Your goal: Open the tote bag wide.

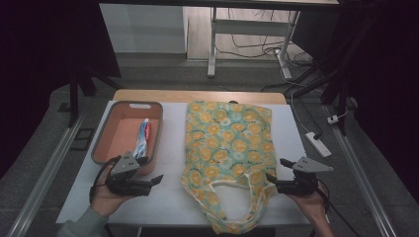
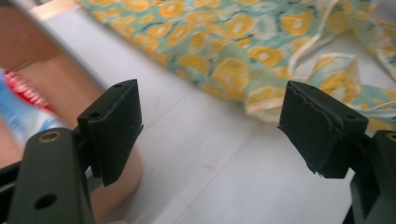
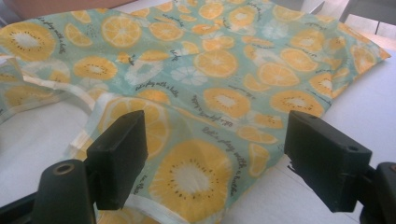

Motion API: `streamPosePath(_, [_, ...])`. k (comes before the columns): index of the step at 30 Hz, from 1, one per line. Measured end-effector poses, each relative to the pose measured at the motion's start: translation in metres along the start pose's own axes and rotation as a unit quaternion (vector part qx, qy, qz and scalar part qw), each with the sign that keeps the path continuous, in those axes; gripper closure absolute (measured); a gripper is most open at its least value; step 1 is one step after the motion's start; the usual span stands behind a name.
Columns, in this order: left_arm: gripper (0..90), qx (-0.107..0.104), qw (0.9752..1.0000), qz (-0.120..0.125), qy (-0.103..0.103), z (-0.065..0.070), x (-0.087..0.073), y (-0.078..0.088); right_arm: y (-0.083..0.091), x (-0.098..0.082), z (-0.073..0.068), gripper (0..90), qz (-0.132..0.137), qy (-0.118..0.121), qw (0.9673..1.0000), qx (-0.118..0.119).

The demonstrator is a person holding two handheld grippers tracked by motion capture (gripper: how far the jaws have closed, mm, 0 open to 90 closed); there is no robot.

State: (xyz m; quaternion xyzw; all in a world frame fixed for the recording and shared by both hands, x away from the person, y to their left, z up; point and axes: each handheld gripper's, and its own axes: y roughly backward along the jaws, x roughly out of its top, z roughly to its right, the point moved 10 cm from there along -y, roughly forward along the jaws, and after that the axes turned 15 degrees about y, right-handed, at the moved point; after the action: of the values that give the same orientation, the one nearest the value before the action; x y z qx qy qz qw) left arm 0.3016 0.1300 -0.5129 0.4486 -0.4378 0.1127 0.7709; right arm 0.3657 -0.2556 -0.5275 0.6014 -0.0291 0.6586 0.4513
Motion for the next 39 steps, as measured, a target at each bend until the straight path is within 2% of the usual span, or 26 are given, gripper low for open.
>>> streamPosePath(4, [21.2,-0.019,0.9994,-0.017,-0.025,0.018,0.005,-0.012,0.0,0.0,0.0,21.2,0.001,0.0,1.0,-0.001])
streamPosePath(5, [21.3,-0.019,0.9994,-0.017,-0.025,0.018,0.005,-0.012,0.0,0.0,0.0,21.2,0.002,-0.001,1.0,-0.002])
streamPosePath(7, [21.4,-0.029,0.9987,-0.025,-0.035,0.027,0.007,-0.017,0.001,0.001,0.001,21.4,0.005,-0.002,1.0,-0.003])
streamPosePath(9, [21.4,-0.043,0.9971,-0.037,-0.05,0.039,0.01,-0.026,0.002,0.003,0.001,21.4,0.007,-0.001,1.0,-0.005])
streamPosePath(11, [21.3,-0.054,0.9958,-0.045,-0.059,0.047,0.012,-0.032,0.002,0.003,0.001,21.6,0.007,-0.001,1.0,-0.004])
streamPosePath(12, [21.3,-0.054,0.9958,-0.045,-0.059,0.047,0.012,-0.032,0.001,0.003,0.0,21.5,0.006,0.0,1.0,-0.004])
streamPosePath(15, [21.3,-0.07,0.9934,-0.057,-0.071,0.06,0.016,-0.043,0.001,0.003,-0.001,21.6,0.005,0.001,1.0,-0.004])
streamPosePath(17, [21.3,-0.082,0.9912,-0.066,-0.08,0.068,0.018,-0.05,0.0,0.003,-0.001,21.6,0.004,0.001,1.0,-0.004])
streamPosePath(18, [21.3,-0.094,0.9888,-0.076,-0.088,0.077,0.019,-0.056,0.0,0.003,-0.001,21.6,0.004,0.001,1.0,-0.003])
streamPosePath(19, [21.3,-0.094,0.9888,-0.076,-0.088,0.077,0.019,-0.056,0.0,0.003,-0.001,21.6,0.004,0.002,1.0,-0.003])
streamPosePath(24, [21.4,-0.11,0.9818,-0.106,-0.112,0.095,0.016,-0.074,-0.001,0.002,-0.002,21.6,0.004,0.001,1.0,-0.003])
streamPosePath(32, [23.9,-0.116,0.973,-0.153,-0.128,0.106,-0.002,-0.093,-0.002,0.002,-0.003,21.6,0.003,0.003,1.0,-0.001])
streamPosePath(34, [26.2,-0.117,0.9707,-0.166,-0.128,0.105,-0.008,-0.095,-0.002,0.002,-0.003,21.6,0.003,0.003,1.0,0.0])
streamPosePath(35, [29.6,-0.116,0.9676,-0.181,-0.132,0.104,-0.013,-0.098,-0.002,0.002,-0.004,21.6,0.002,0.003,1.0,0.001])
streamPosePath(37, [37.8,-0.117,0.9671,-0.184,-0.131,0.104,-0.015,-0.099,-0.002,0.002,-0.004,21.6,0.003,0.003,1.0,0.001])
streamPosePath(39, [46.8,-0.122,0.9654,-0.192,-0.128,0.104,-0.019,-0.1,-0.002,0.002,-0.004,21.6,0.003,0.004,1.0,0.001])
